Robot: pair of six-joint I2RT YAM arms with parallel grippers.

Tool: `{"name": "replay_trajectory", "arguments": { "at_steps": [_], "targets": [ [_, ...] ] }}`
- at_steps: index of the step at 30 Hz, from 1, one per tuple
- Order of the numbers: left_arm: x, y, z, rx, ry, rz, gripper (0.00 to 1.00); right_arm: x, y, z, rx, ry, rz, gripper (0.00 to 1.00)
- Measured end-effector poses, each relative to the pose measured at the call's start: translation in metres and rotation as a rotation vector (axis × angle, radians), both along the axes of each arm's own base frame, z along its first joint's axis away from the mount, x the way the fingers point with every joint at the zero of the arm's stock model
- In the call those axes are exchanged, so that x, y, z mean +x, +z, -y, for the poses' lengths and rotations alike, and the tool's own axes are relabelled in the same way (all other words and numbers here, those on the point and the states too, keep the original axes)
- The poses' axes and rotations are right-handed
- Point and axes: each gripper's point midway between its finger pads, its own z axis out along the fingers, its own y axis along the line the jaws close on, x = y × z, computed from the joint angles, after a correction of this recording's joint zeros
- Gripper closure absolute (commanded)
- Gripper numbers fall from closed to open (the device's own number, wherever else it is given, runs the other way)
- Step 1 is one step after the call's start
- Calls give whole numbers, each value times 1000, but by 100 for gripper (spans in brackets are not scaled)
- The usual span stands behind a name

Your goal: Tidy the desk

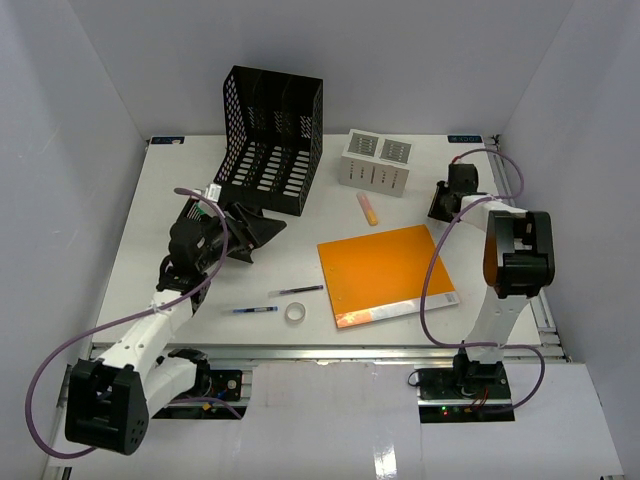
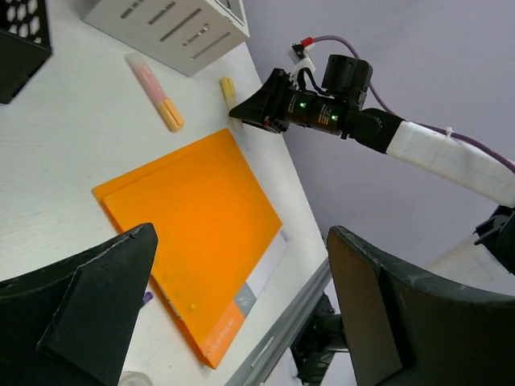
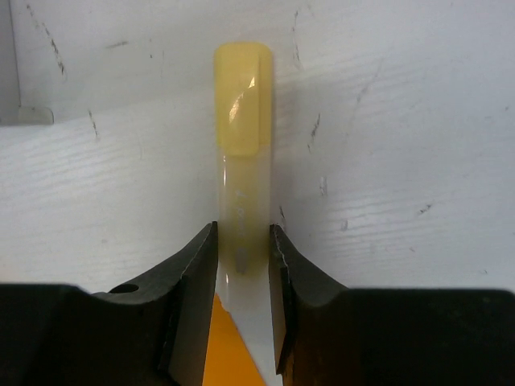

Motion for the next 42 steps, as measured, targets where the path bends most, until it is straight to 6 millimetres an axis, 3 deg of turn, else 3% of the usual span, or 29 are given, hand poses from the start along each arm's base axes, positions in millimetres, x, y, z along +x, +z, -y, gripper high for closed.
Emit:
{"name": "replay_trajectory", "arguments": {
  "at_steps": [5,10,14,21,26,30,34,38,42],
  "targets": [
    [-5,4,31,-16,-65,-29,2,-16,22,6,79,73,28,91],
    [-8,-5,73,-13,-133,-77,2,-38,76,-9,157,252,164,92],
    [1,-15,102,-12,-163,-118,2,-75,108,-51,213,522,267,92],
    [27,-25,143,-26,-183,-145,2,-153,125,-134,293,967,321,92],
    [34,-32,166,-25,-206,-153,6,-181,140,-168,318,1137,359,92],
    [37,-37,178,-17,-215,-160,15,-186,144,-187,323,1212,362,92],
    [40,-38,182,-15,-214,-160,31,-191,147,-200,325,1264,367,92],
    [40,-36,183,-16,-216,-154,54,-192,149,-206,324,1283,369,91],
    [41,-37,185,-18,-224,-158,62,-188,146,-208,315,1280,361,88]
  ]
}}
